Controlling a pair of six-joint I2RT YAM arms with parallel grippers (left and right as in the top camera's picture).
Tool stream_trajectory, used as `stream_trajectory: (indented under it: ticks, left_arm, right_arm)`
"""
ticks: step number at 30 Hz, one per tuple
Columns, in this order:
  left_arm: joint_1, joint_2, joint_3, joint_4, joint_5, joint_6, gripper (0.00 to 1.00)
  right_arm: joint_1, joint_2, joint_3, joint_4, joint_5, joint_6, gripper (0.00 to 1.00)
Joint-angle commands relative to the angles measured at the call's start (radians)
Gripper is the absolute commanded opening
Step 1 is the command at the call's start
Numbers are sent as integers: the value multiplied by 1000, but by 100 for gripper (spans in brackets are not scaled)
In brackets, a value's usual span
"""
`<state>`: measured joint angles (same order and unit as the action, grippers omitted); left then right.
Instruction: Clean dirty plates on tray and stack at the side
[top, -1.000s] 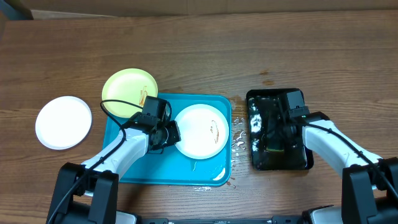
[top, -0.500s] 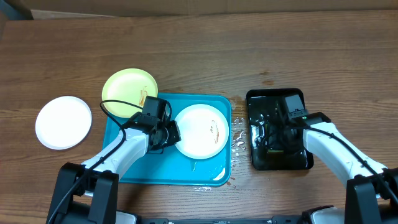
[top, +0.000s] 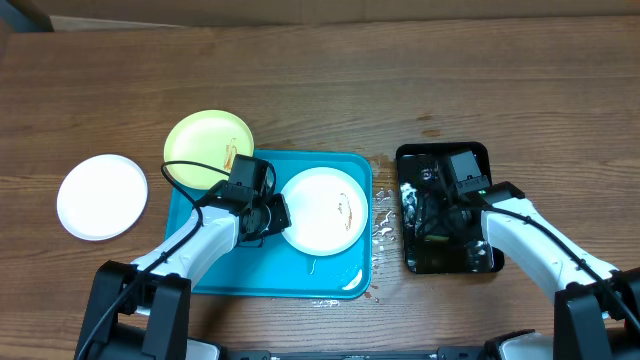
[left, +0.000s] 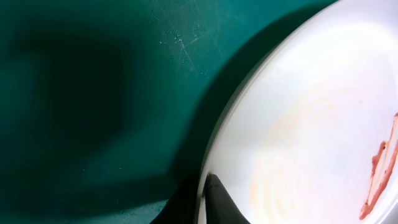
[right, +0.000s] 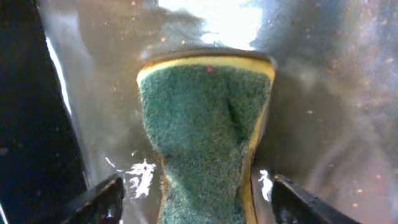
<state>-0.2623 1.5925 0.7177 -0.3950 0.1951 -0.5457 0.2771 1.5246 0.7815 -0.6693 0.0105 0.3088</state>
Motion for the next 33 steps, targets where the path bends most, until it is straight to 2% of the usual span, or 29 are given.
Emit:
stream_trajectory:
  ticks: [1,6,11,12,14,16,18,20,21,22,24,26,29,33]
  left_arm:
    - [-12,74,-76,-35,-72,-1,10]
    - [-12,74,-76,-34,-71,-2,9]
    - [-12,74,-76,-34,-72,-8,9]
    - [-12,74,-76,-34,-72,-8,9]
    - [-12,74,-76,-35,-72,-8,10]
    - [-12,74,-76,-35,-72,-8,13]
    - [-12,74,-76,-35,-71,-8,18]
    - [-12,74,-76,-34,-71,-8,31]
    - [-11,74,-75,-35,-71,-8,42]
    - [-11,74,-75,-35,-71,-7,45]
    - [-11,74,-64,-51,-71,0,45]
    - [-11,73,-37,-76,-76,25,31]
    - [-11,73,24,-125,-107,37,31]
    - [-11,73,112,-208,-228,51,34]
  right_arm:
    - [2,-17,24,23,34,-2,78]
    - [2,-2,23,56,60,-2,75]
    - [2,31,22,59,60,-2,62]
    - [2,32,22,60,60,-2,56]
    - [2,32,22,64,60,-2,34]
    - [2,32,23,66,60,-2,4]
    - [2,28,34,56,60,-2,4]
    - [2,14,71,6,60,-2,4]
    - [2,5,98,-33,60,-2,4]
    - [2,-4,122,-67,60,-2,4]
    - [2,-21,170,-127,60,-2,4]
    - [2,-35,206,-166,60,-2,4]
    - [2,-48,217,-175,60,-2,4]
    - [2,-46,204,-176,59,-2,4]
